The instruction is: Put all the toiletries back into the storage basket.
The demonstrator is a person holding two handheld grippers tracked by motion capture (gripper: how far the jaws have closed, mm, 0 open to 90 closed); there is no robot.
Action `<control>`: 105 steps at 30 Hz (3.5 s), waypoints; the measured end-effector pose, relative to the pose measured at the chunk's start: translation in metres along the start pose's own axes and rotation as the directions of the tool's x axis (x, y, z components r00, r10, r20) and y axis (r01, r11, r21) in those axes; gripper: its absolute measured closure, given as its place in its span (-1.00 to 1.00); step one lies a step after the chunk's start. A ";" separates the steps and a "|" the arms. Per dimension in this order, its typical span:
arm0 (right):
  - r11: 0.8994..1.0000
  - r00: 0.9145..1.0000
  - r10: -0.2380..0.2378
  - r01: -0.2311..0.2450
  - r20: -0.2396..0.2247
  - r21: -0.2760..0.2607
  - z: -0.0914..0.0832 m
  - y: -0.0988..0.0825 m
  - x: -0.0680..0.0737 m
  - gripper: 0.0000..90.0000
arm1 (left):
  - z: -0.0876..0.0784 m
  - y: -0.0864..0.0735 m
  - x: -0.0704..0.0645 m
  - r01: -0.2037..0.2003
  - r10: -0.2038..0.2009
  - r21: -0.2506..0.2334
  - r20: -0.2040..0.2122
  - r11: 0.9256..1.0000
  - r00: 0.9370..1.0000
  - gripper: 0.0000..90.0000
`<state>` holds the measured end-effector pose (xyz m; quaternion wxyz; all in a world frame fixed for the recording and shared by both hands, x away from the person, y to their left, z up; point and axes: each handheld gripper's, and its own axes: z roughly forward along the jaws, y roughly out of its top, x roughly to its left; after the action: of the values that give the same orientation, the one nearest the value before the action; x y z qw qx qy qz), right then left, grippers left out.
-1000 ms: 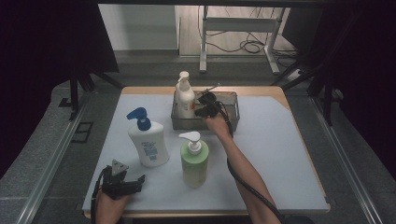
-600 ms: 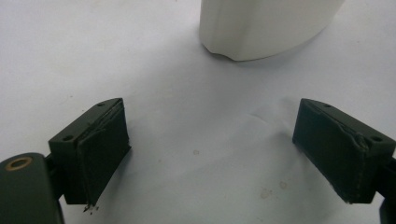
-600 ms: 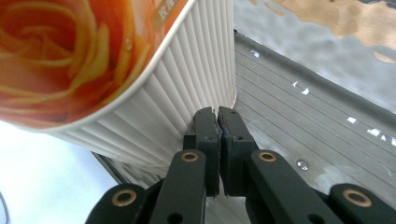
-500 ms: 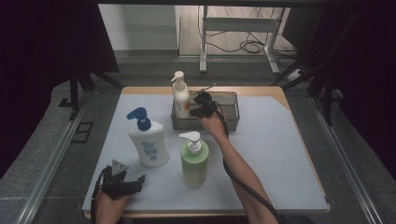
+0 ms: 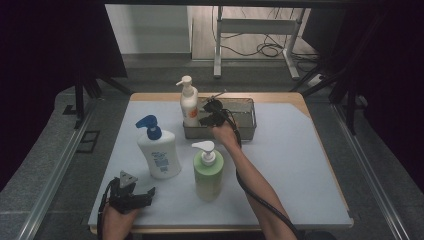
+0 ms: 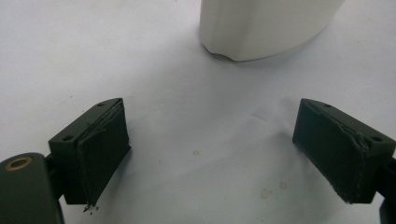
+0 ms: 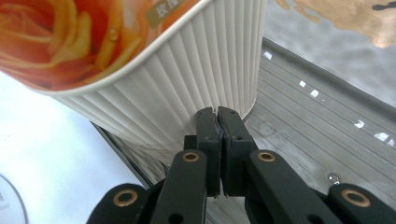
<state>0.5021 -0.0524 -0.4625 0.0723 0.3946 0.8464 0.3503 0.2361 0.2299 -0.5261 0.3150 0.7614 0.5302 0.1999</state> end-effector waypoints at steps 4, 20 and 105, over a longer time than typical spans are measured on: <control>1.000 1.000 0.001 -0.001 -0.011 -0.004 -0.001 0.000 -0.001 0.97 | 0.000 0.000 0.000 0.000 0.000 0.001 0.000 1.000 1.000 -0.78; 1.000 1.000 -0.010 0.010 0.004 -0.020 -0.004 -0.001 0.000 0.83 | 0.001 0.001 0.000 0.000 0.000 0.000 0.000 1.000 1.000 -0.78; 0.956 0.966 -0.259 0.256 -0.004 -0.145 -0.125 -0.085 0.010 -0.96 | 0.000 0.000 -0.001 0.004 -0.004 -0.005 -0.004 1.000 1.000 -0.78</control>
<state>0.3929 -0.1495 -0.4229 0.1359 0.2710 0.8639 0.4023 0.2359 0.2293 -0.5267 0.3162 0.7590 0.5320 0.2020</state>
